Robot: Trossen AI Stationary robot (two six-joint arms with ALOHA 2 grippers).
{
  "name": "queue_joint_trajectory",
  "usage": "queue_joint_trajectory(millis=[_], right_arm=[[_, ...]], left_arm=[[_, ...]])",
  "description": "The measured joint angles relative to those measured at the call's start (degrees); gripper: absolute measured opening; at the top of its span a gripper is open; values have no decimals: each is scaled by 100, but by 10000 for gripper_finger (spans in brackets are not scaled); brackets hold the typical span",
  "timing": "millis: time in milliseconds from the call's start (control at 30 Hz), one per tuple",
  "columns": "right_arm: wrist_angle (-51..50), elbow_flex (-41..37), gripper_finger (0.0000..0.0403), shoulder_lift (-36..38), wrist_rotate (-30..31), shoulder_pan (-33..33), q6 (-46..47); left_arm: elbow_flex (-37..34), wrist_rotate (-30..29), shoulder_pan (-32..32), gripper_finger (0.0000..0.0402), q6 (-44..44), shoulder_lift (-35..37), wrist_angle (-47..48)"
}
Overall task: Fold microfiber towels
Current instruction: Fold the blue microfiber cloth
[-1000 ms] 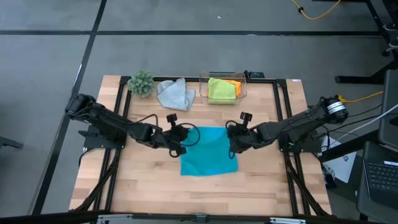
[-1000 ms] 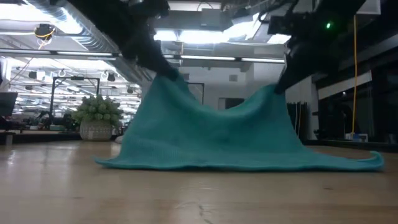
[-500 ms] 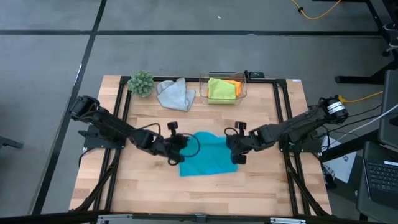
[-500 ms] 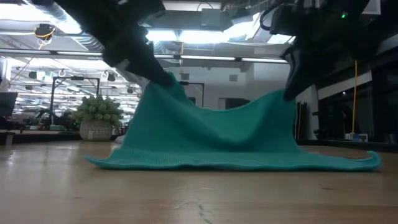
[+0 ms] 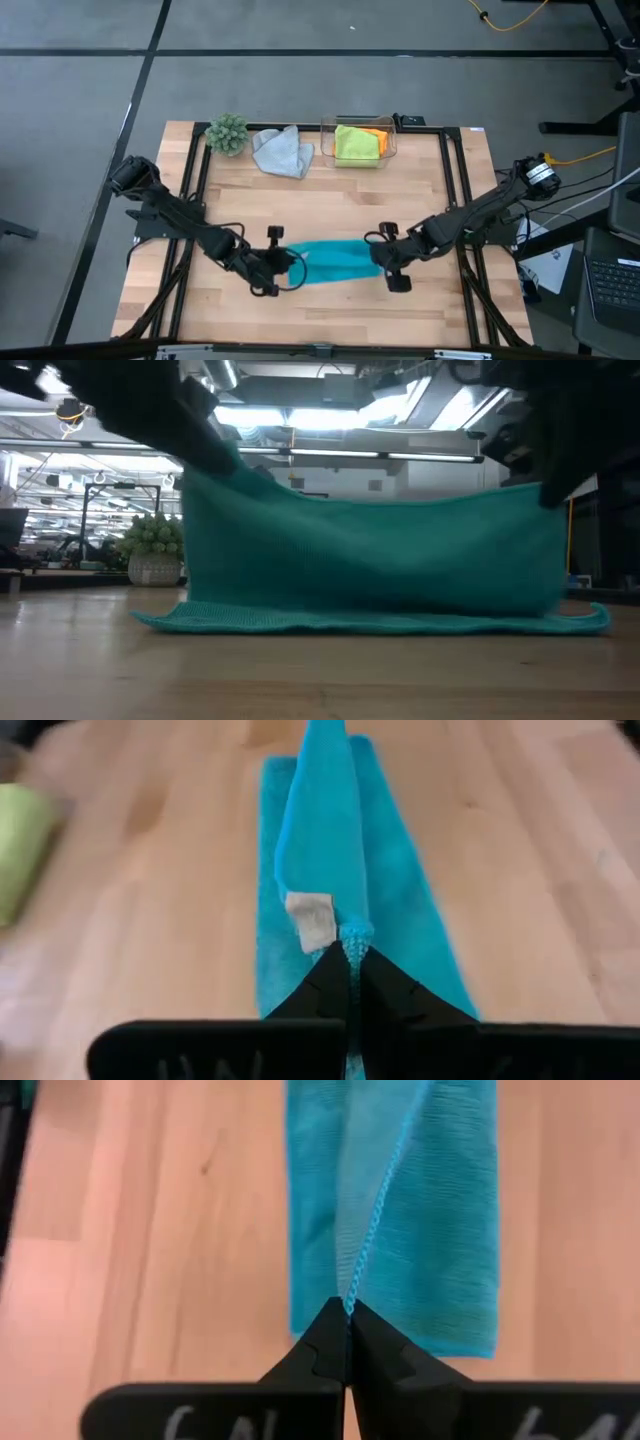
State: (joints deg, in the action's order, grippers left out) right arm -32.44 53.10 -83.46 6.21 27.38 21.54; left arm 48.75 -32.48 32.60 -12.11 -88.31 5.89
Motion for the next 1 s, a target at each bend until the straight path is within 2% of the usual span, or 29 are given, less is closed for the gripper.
queue_joint_trajectory(millis=[233, 300, 367, 600, 667, 767, 1000], right_arm=[[-54, 0, 4, -28, 20, 187, 66], [-146, 0, 4, -28, 268, 194, 44], [-361, 0, 4, -24, 821, 191, -1], [-892, 0, 4, -11, 3339, 14, -104], [-899, 0, 4, -11, 3847, -76, -297], [-909, 0, 3, -11, 4222, -296, -691], [-888, -136, 2, -37, 4439, -870, -1186]], left_arm=[[0, 53, 90, 0, 15, -540, -296], [-2, -80, 71, 0, 41, -651, -394], [-2, -486, 47, 0, 202, -664, -403], [-2, -2823, 29, 0, 1819, -343, -417], [-2, -3097, -46, 0, 2212, -267, -410], [-2, -2913, -288, 0, 2318, -237, -394], [-2, -2262, -1042, 0, 2376, -239, -217]])
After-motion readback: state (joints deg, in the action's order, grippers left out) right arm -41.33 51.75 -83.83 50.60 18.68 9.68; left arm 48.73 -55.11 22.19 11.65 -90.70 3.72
